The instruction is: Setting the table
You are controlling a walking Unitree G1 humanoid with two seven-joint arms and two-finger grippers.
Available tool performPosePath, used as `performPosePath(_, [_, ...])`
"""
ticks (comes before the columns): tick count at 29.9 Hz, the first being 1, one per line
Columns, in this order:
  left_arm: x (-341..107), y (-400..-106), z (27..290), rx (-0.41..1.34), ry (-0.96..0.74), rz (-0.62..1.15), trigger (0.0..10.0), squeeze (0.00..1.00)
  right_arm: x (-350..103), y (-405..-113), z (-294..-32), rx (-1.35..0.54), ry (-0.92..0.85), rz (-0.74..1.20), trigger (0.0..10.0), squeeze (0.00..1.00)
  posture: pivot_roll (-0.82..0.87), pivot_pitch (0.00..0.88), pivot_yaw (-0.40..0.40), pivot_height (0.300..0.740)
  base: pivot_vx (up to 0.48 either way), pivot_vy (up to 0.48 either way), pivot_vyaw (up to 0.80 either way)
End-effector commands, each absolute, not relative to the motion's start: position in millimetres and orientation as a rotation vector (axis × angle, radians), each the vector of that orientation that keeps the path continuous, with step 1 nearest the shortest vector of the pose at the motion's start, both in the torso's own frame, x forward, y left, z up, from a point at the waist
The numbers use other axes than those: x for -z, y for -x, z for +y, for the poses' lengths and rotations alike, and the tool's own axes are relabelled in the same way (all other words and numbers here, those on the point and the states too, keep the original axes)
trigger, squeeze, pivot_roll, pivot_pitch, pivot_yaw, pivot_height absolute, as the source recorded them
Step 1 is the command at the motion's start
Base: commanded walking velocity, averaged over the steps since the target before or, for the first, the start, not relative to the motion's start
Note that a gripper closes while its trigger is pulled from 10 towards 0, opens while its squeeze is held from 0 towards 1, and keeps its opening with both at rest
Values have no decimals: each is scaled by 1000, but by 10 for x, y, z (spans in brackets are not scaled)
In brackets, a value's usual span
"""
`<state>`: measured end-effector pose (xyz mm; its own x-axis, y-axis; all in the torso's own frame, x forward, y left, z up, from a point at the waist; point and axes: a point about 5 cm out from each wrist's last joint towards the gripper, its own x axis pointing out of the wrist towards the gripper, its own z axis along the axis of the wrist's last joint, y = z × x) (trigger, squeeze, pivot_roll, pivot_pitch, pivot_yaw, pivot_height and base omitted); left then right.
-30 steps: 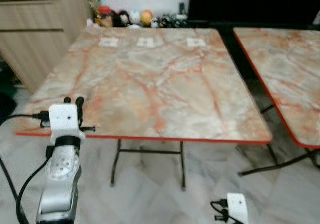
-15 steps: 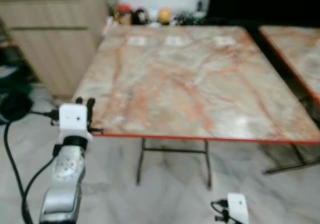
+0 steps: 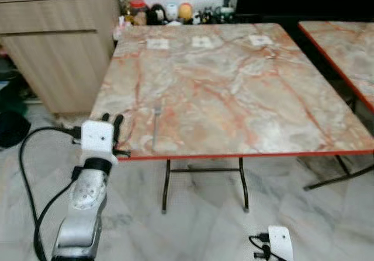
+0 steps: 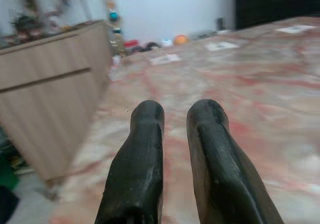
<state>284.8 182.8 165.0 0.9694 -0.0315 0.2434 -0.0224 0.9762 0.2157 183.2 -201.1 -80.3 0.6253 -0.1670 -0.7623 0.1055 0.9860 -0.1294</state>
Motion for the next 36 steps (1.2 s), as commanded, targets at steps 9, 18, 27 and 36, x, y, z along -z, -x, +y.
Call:
performPosePath(9, [-1584,-2844,1864,-8,-243,-197,10000,0,848,-1749,-1988,155,66,911,10000,0,-15,44,16,732,0,0,0])
performPosePath(18, [-1563,-2841,1894,-30,-227,-181,10000,0,846,-1765,-1968,149,68,913,10000,0,-16,45,16,732,210,0,0])
performPosePath(27, [-1564,-2845,1892,-32,-222,-179,10000,0,861,-1734,-1962,149,66,921,10000,0,-17,44,16,732,357,0,0])
performPosePath(36, [-1570,-2847,1891,-27,-221,-181,10000,0,874,-1702,-1991,153,65,939,10000,0,-14,44,18,732,363,0,0])
